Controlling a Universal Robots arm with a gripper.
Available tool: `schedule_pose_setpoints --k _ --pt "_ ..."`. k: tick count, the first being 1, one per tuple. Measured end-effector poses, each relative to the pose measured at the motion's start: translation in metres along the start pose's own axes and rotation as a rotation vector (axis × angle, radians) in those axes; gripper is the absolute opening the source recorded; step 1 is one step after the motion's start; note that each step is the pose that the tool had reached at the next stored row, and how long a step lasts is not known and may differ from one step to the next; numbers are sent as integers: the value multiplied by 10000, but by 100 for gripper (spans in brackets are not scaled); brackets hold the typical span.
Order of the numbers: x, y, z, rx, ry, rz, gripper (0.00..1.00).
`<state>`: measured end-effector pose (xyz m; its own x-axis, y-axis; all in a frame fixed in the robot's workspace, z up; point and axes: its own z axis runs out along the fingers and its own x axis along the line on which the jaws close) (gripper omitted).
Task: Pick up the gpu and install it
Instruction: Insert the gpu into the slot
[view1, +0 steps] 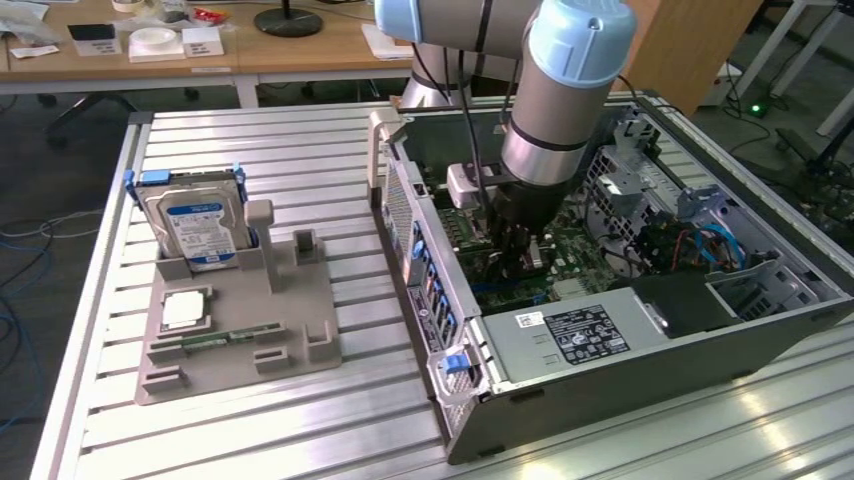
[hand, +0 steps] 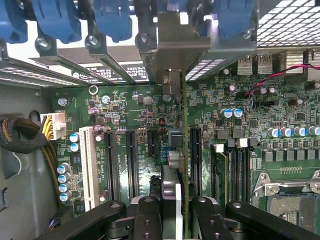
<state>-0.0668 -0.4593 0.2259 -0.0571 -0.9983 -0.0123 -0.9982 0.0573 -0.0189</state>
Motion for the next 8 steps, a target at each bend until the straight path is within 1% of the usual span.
schedule_pose_setpoints --k 8 --pt "-1 0 -4 0 -1 -20 28"
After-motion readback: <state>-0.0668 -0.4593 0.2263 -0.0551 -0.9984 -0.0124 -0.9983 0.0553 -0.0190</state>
